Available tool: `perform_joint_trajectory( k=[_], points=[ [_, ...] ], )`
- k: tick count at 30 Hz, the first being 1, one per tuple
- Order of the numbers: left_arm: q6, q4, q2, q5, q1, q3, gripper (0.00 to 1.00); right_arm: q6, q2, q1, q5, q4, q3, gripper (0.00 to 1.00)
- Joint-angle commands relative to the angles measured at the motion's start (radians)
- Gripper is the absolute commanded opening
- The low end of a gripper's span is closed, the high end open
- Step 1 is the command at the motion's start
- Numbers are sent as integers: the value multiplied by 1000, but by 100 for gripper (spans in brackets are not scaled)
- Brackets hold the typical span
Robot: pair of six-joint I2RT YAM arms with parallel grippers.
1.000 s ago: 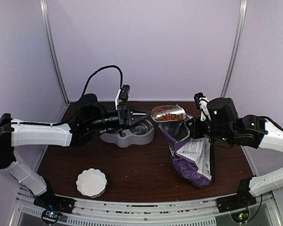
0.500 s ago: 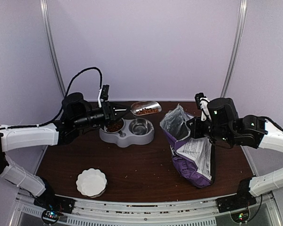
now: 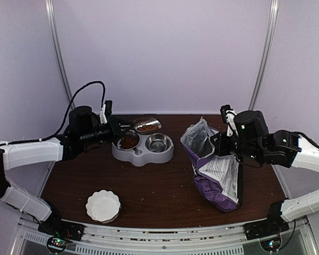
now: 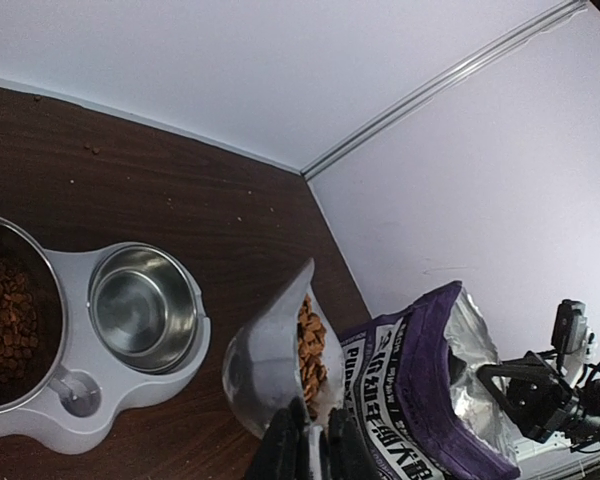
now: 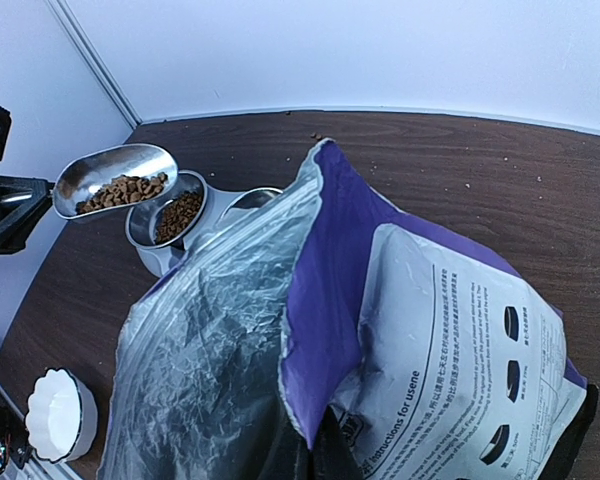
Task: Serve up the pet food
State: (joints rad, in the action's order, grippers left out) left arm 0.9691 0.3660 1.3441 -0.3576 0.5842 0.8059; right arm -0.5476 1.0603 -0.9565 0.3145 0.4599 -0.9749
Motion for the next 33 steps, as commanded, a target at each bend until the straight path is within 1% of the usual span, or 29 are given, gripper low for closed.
perform_joint_trajectory(
  k=[1, 12, 21, 33],
  points=[
    [-48, 33, 37, 38, -19, -8, 0, -5, -10, 9, 13, -1, 16, 0],
    [-60, 41, 136, 56, -47, 8, 0, -6, -11, 14, 7, -4, 23, 0],
    [-147, -116, 201, 99, -49, 98, 0, -5, -5, 17, 2, -6, 22, 0],
    [-219, -226, 263, 111, -49, 191, 0, -5, 5, 21, -3, -8, 19, 0]
  ],
)
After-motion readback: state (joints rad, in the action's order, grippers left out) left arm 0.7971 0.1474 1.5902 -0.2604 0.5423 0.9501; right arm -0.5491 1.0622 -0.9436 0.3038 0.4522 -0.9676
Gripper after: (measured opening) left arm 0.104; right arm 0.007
